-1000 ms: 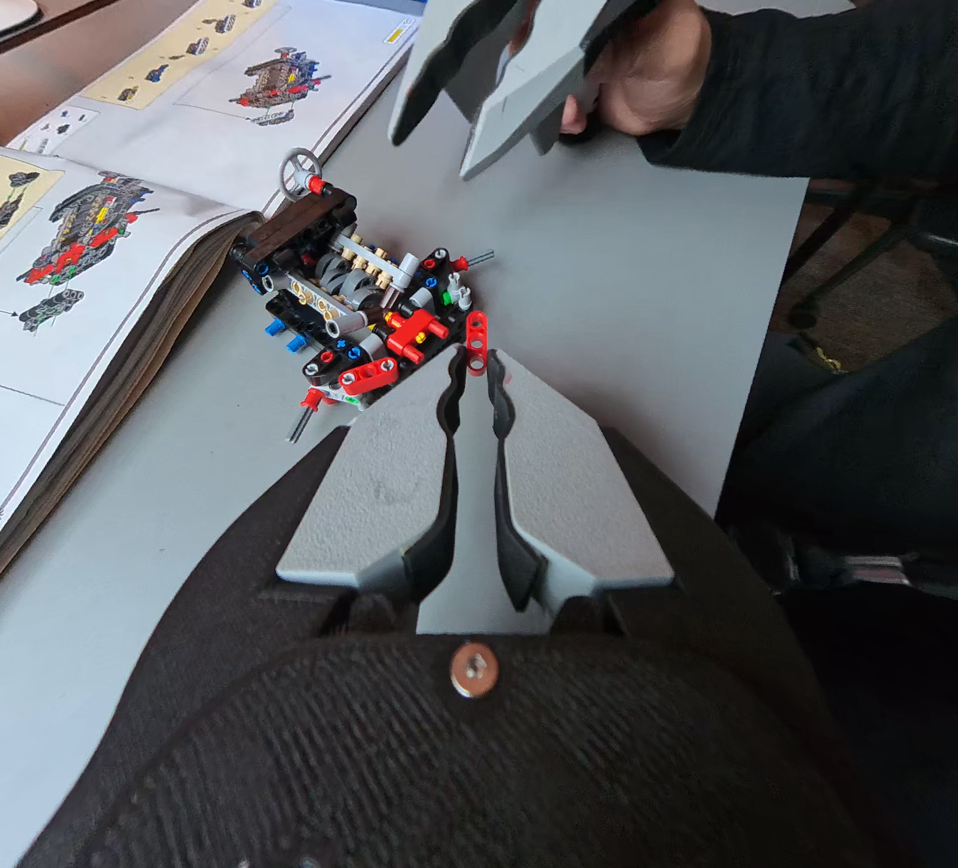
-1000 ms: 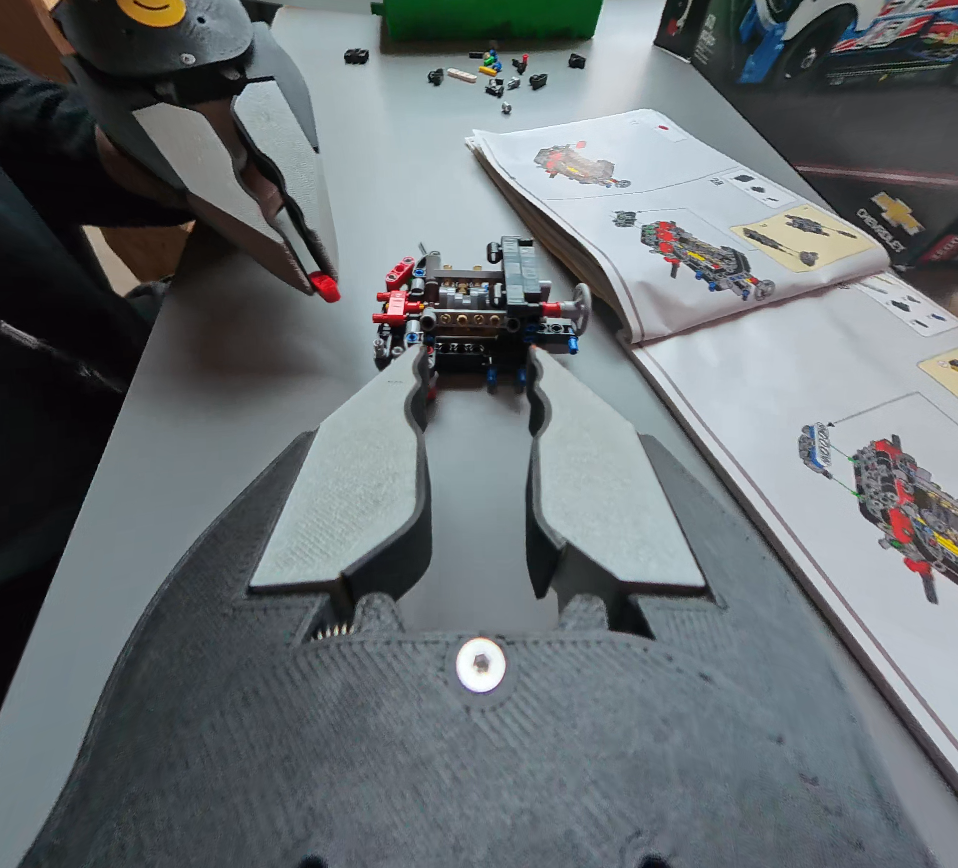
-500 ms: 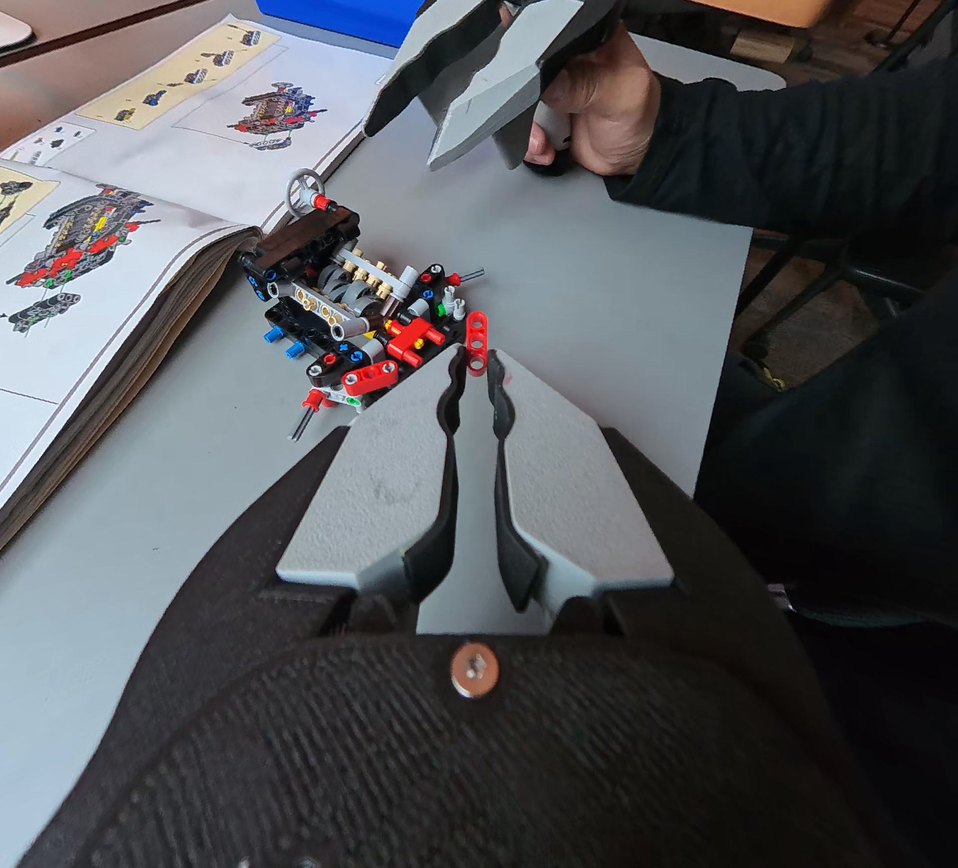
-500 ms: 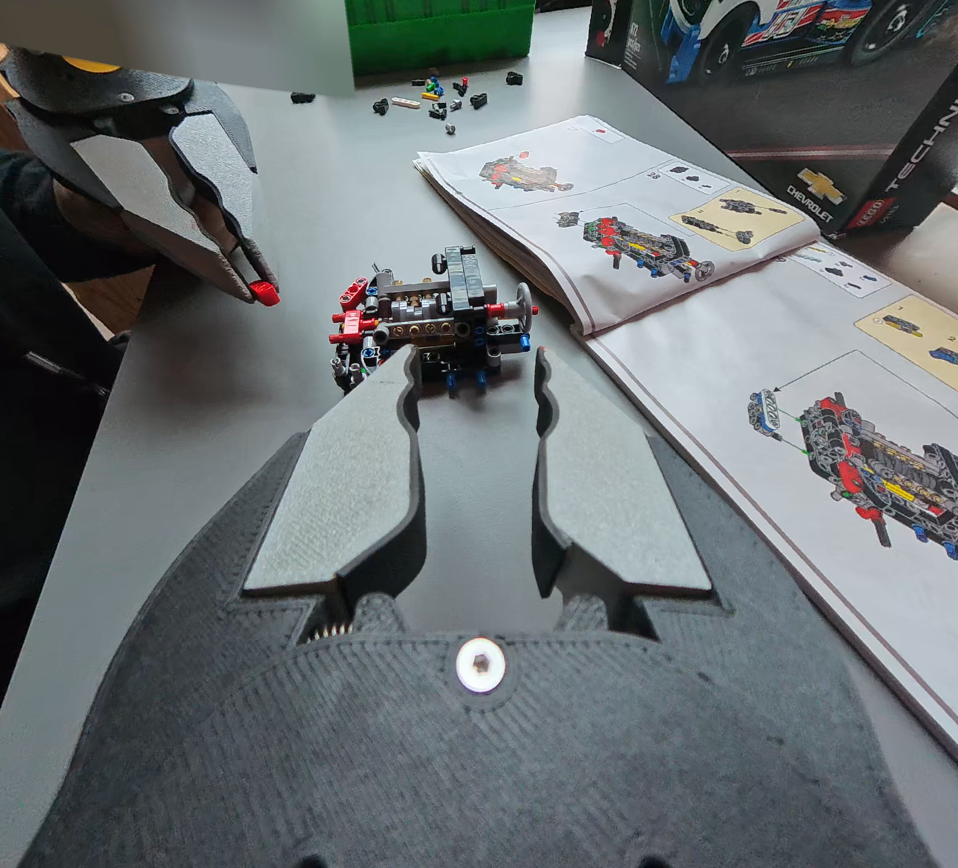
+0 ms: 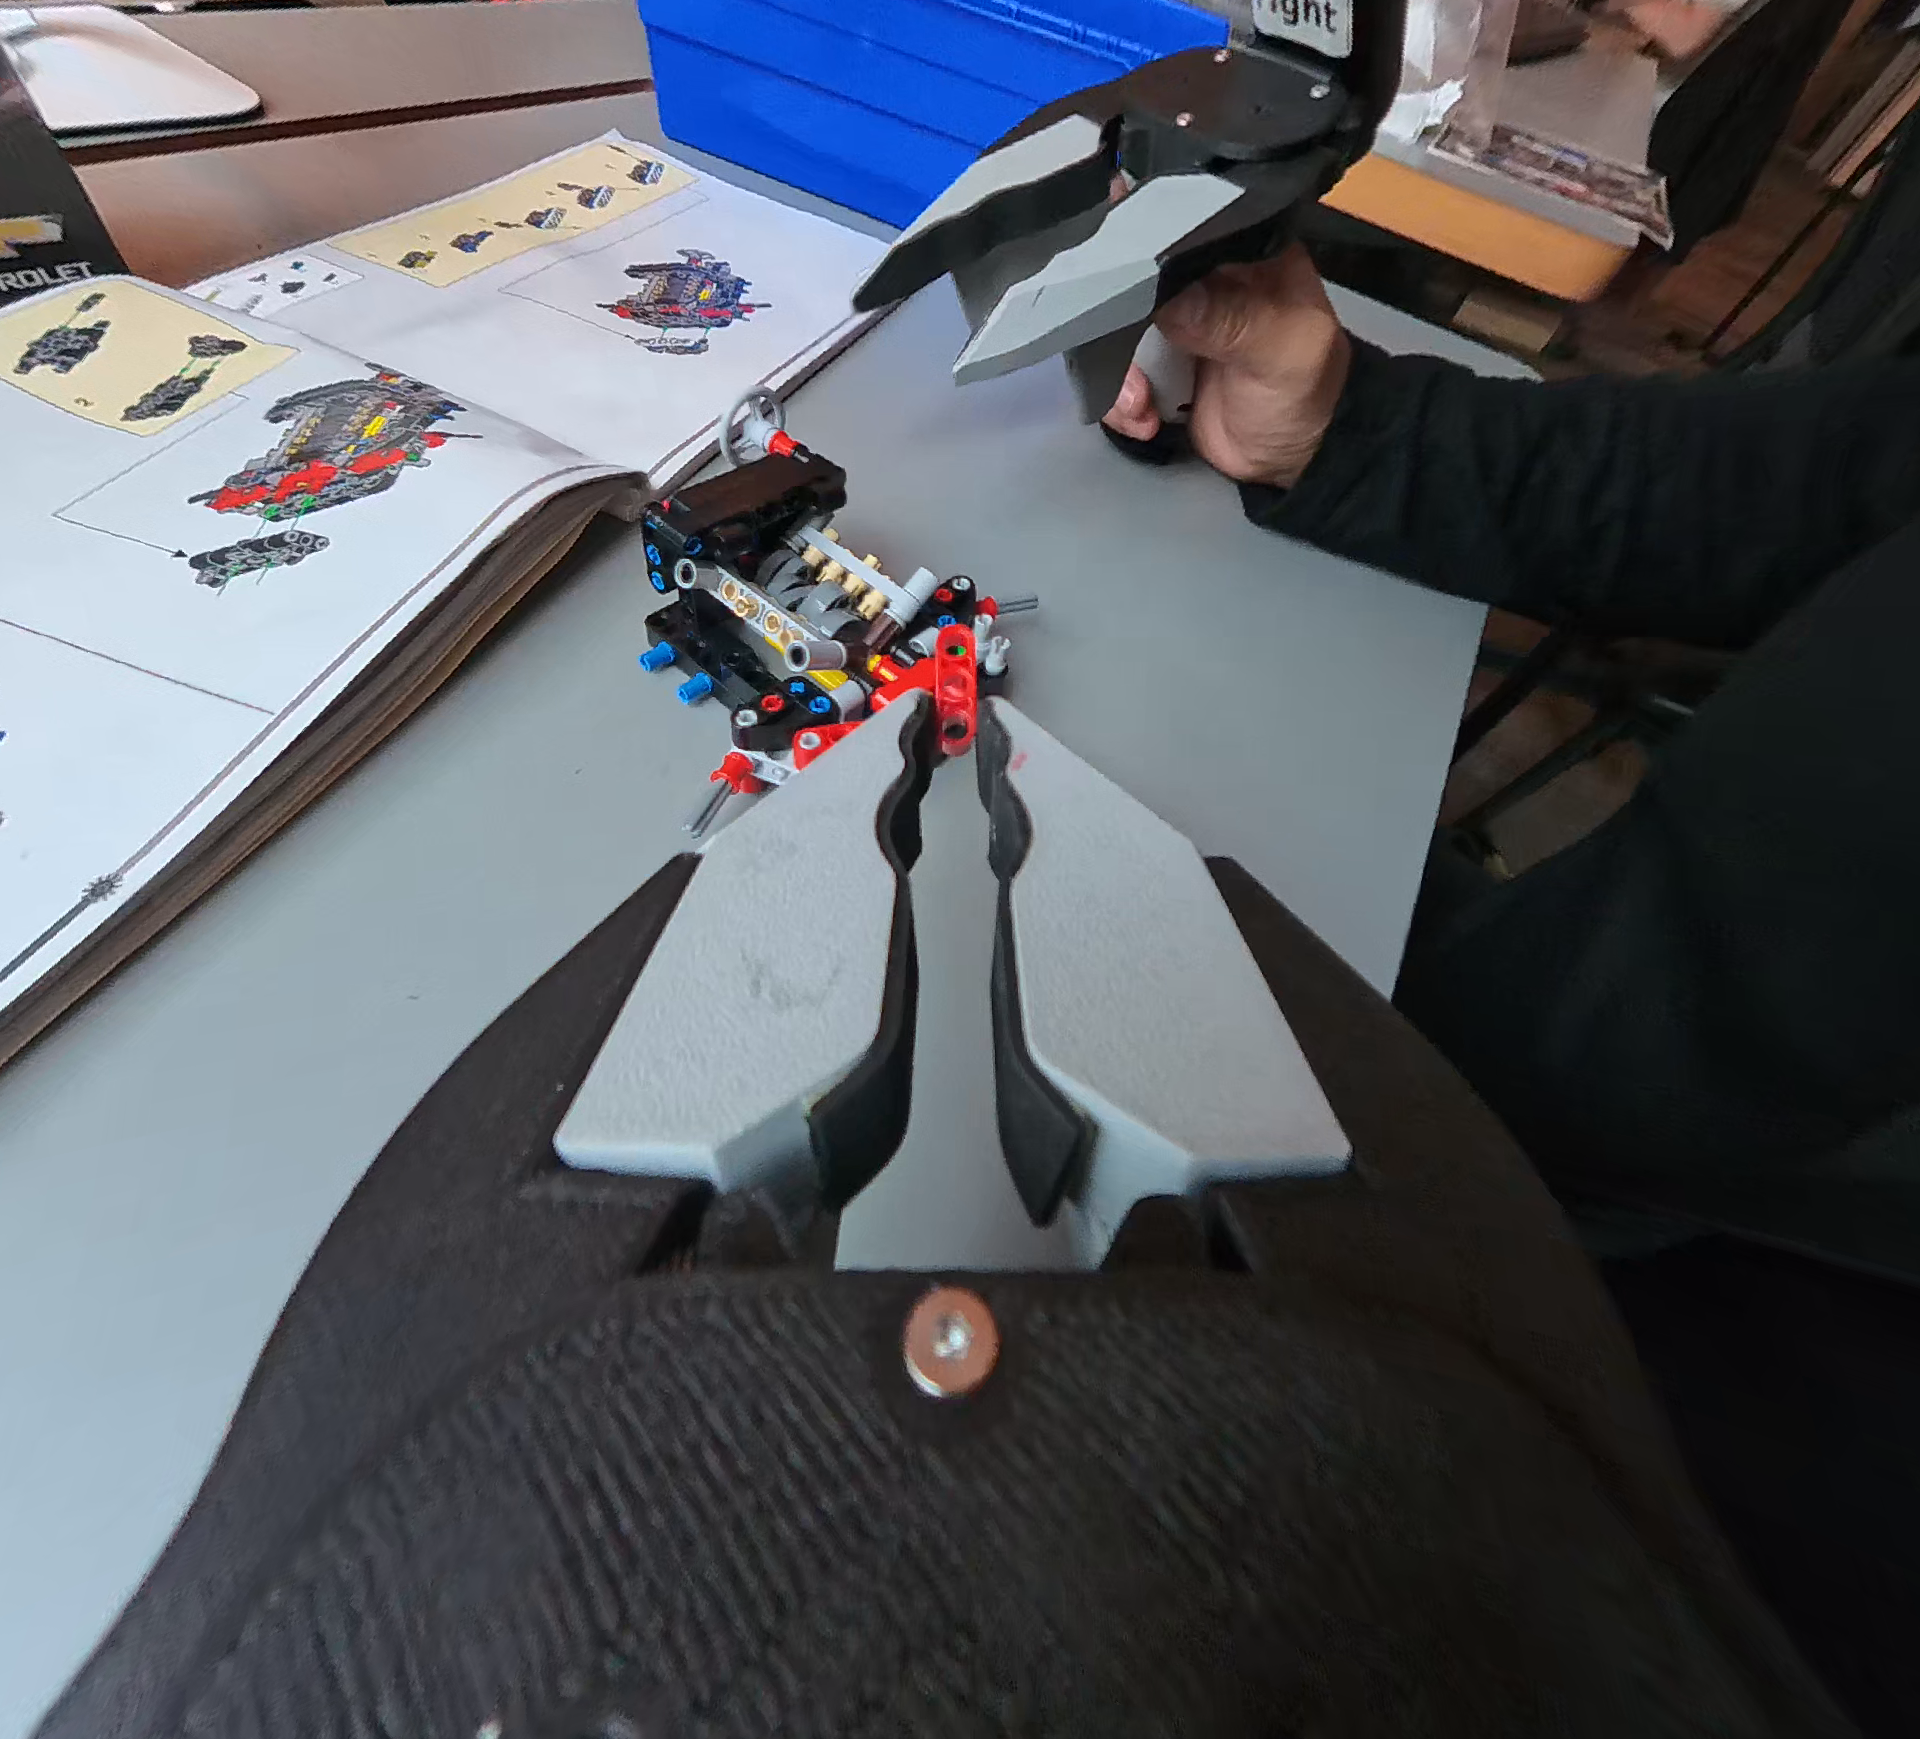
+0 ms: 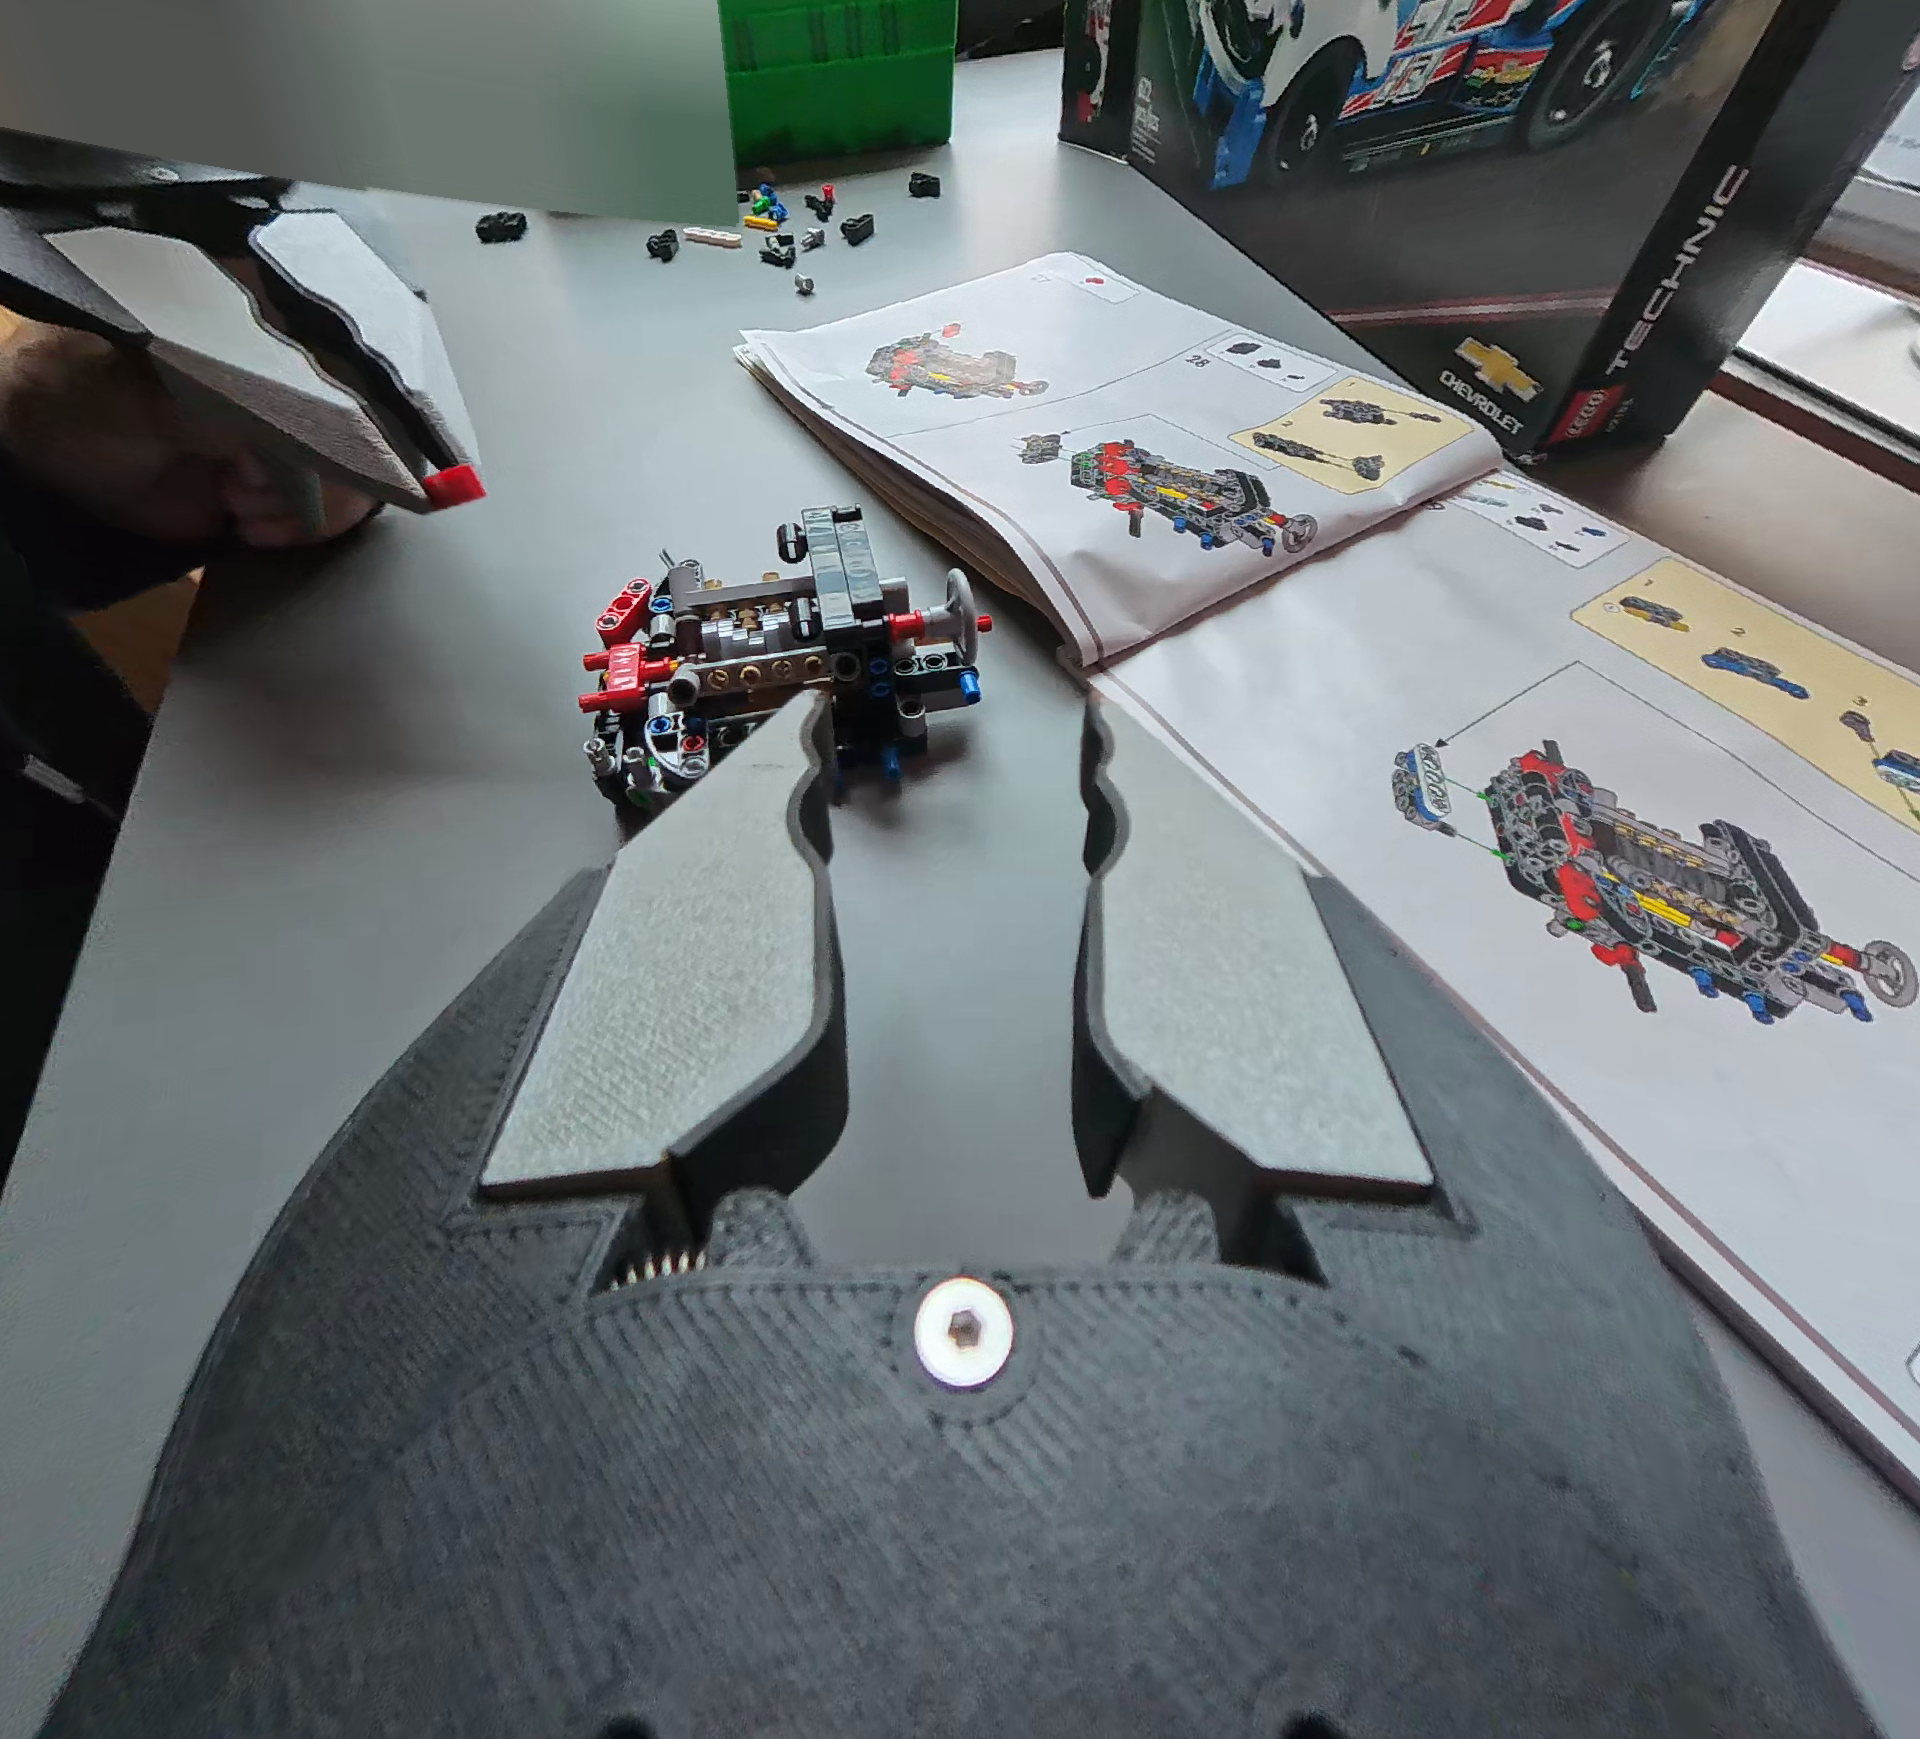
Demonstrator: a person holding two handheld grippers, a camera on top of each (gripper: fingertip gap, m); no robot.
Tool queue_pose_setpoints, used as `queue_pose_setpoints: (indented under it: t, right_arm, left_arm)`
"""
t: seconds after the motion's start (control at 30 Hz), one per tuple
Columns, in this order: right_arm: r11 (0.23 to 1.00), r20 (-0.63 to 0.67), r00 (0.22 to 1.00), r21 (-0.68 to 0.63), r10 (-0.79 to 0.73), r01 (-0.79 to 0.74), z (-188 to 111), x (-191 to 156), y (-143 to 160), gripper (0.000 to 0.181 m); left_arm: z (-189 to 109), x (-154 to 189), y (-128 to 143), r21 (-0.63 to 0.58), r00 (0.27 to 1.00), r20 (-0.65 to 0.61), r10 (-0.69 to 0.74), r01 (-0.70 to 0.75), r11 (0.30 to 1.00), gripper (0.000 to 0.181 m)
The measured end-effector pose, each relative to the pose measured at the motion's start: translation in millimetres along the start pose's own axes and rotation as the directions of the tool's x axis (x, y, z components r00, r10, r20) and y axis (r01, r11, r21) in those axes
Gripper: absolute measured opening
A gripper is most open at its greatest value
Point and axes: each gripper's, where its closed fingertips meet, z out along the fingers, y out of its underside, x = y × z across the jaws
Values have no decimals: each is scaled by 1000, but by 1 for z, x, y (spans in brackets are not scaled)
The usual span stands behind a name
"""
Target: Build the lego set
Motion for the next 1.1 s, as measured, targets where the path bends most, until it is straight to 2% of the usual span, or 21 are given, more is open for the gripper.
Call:
queue_pose_setpoints:
  t: [0.27, 0.5, 0.63, 0.77, 0.8, 0.9, 1.0, 1.1]
  right_arm:
    - [1000, -79, 996, 3, 28, -28, -2, 17, 0, 46]
    - [1000, -64, 998, -13, -4, 3, 1, 14, 1, 43]
    - [999, 0, 999, 15, -47, 47, 2, 0, -3, 36]
    - [997, 132, 990, 67, -48, 40, -1, -22, -10, 24]
    - [997, 188, 981, 77, -41, 27, -2, -30, -11, 21]
    - [998, 317, 948, 67, -40, 20, -3, -56, -14, 26]
    - [993, 370, 921, 27, -119, 118, -1, -75, -9, 25]
    - [972, 383, 902, -38, -200, 231, 3, -80, 4, 17]
  left_arm:
    - [-13, -17, -10, 81, 999, 10, -46, 45, 996, 5]
    - [-16, -25, -14, 108, 992, -34, -119, 122, 987, 4]
    - [-4, -16, -6, 28, 999, -20, -44, 44, 999, 5]
    - [21, 14, -4, -31, 995, -94, -46, 43, 999, 5]
    - [29, 17, -1, -68, 997, -76, -20, 15, 998, 5]
    - [47, 14, 3, -162, 997, 9, 79, -77, 984, 5]
    - [60, 19, 9, -241, 998, 5, 66, -63, 969, 5]
    - [65, 19, 14, -278, 996, 26, 82, -72, 958, 5]
